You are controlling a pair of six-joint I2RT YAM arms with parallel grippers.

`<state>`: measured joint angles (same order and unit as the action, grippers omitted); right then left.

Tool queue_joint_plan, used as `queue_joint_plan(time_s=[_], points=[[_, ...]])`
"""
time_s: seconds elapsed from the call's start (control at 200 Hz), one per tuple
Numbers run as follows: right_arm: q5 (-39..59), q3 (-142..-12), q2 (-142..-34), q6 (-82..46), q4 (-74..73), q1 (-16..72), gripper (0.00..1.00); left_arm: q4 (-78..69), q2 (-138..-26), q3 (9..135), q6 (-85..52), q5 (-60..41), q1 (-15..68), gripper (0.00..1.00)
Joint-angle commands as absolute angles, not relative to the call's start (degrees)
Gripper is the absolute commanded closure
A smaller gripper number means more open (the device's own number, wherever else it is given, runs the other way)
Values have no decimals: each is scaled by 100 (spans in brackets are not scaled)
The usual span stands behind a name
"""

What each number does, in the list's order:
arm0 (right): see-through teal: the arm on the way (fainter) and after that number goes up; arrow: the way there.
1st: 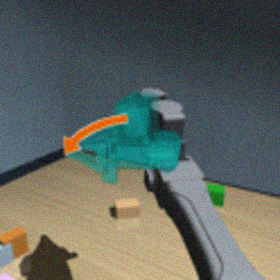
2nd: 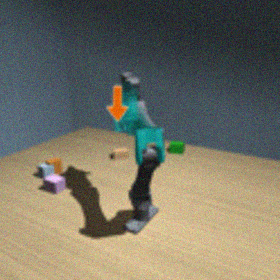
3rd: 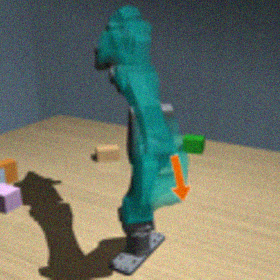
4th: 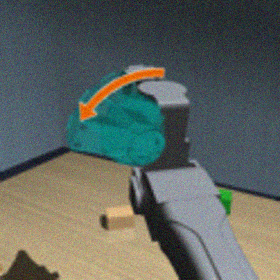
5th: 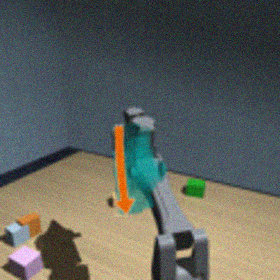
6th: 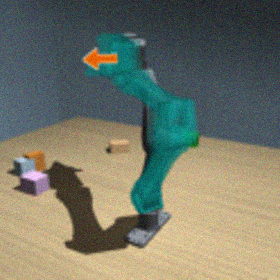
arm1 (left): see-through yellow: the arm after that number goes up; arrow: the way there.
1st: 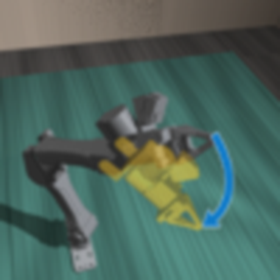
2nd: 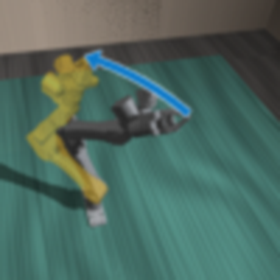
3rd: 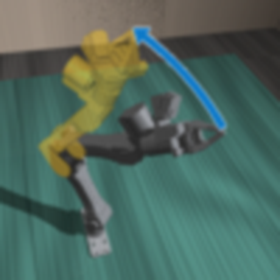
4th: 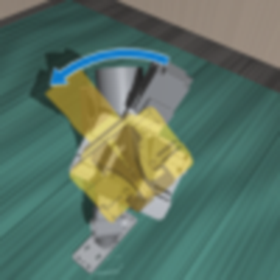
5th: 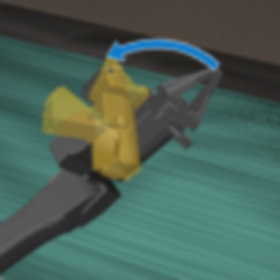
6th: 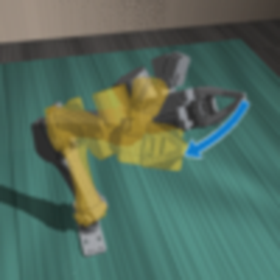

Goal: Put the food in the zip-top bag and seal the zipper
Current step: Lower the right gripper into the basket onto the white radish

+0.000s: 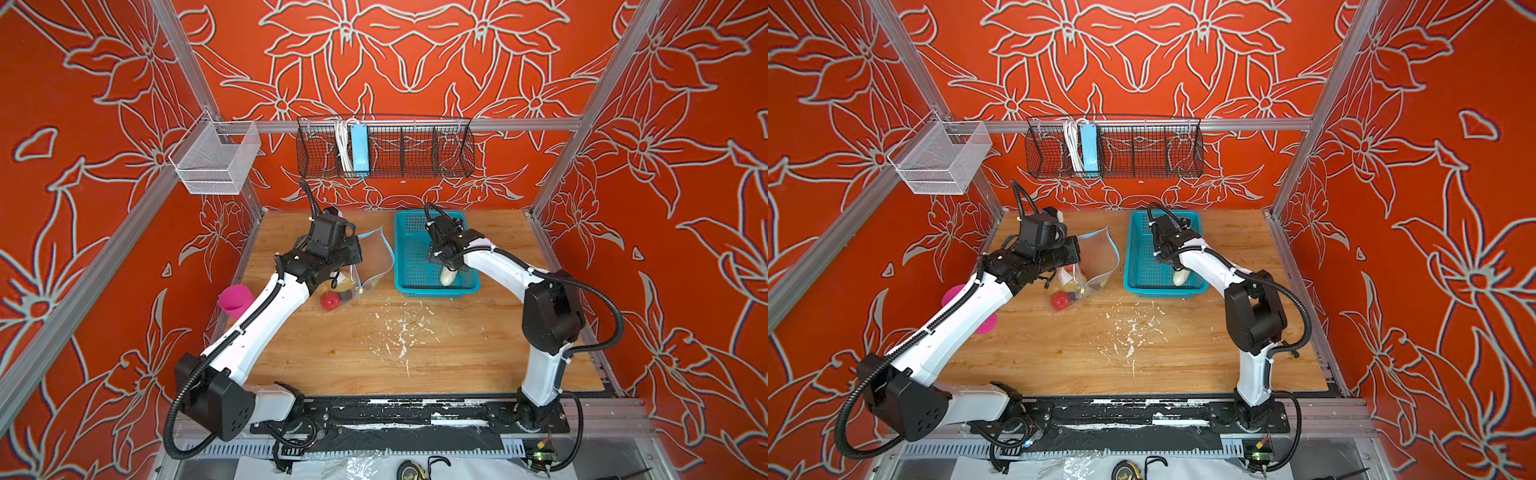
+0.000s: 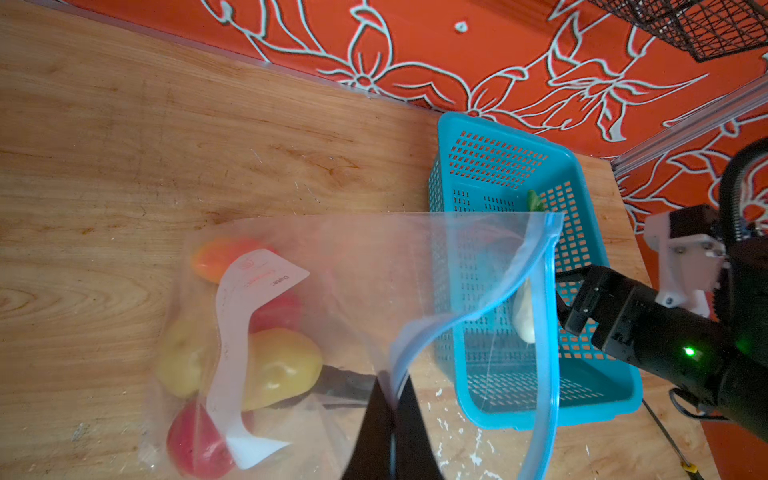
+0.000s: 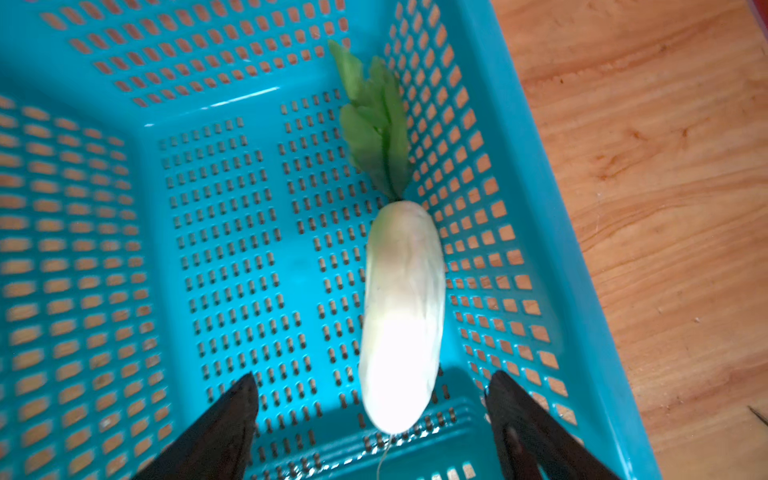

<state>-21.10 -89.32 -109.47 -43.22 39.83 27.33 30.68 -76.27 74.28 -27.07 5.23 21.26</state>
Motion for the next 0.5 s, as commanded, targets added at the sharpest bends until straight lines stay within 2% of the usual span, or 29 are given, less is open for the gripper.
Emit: queue_joint_plan(time_s=[0.0, 0.495], points=[[-2176, -9131, -11162, -4584, 4144, 2631, 13, 2990, -7644, 7414, -2778, 494, 2083, 100], [-1912, -9706, -11962, -4697, 4278, 2418, 17, 2978, -7683, 7425, -2834, 352, 2083, 100]])
